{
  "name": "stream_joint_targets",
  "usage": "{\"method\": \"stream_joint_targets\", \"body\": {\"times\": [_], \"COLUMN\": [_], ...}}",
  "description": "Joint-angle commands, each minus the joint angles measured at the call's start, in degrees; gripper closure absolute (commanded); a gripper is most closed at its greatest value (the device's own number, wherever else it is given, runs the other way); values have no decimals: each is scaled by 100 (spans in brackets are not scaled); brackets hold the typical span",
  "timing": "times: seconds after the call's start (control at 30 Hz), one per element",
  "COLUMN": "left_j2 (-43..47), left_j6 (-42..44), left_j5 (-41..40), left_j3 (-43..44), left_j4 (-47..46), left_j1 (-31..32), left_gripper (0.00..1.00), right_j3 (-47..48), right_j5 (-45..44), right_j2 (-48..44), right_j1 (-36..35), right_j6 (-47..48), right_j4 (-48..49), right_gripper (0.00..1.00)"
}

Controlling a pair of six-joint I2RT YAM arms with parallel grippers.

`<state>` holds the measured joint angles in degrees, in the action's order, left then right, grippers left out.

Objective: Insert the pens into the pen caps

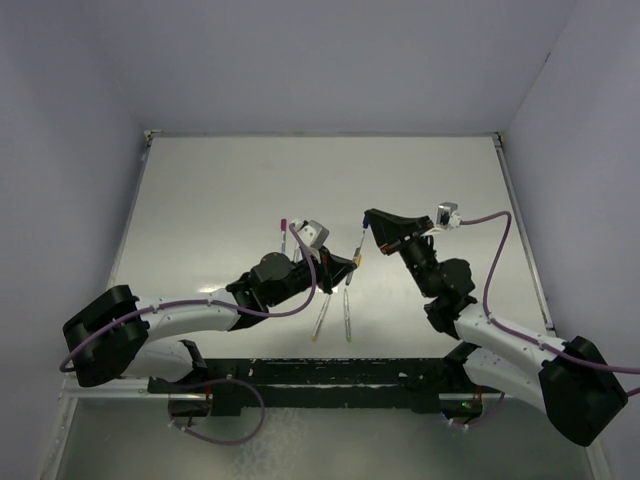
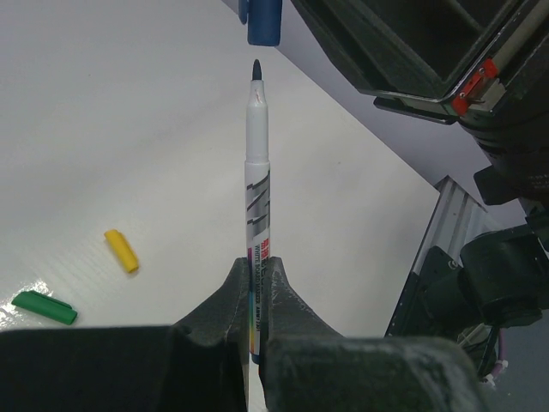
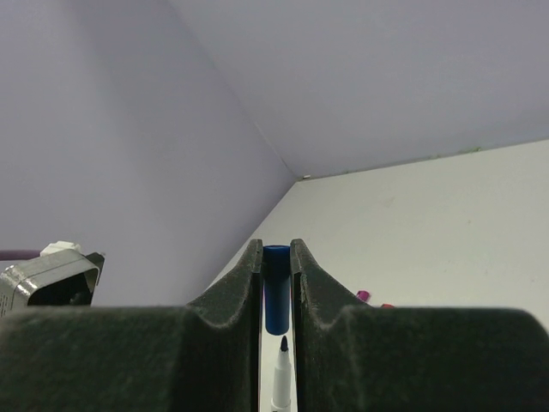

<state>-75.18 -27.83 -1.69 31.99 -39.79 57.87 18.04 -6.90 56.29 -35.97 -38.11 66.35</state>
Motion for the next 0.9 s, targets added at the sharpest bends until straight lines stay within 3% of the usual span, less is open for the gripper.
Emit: {"method": "stream_joint_targets", "body": {"times": [0.0,0.87], "left_j2": [81,178], "left_j6": [86,133], "left_j5": [-59,-263], "left_j3": [131,161], "left_j4": [-381,-346], "left_j1": [-12,-12], "left_gripper": [100,100], "right_j3": [-33,-106], "right_j5": [89,237], "right_j2": [5,64], "right_j1": [17,15], "right_j6": [-41,-140], "right_j4": [318,244], "right_gripper": [100,100]}}
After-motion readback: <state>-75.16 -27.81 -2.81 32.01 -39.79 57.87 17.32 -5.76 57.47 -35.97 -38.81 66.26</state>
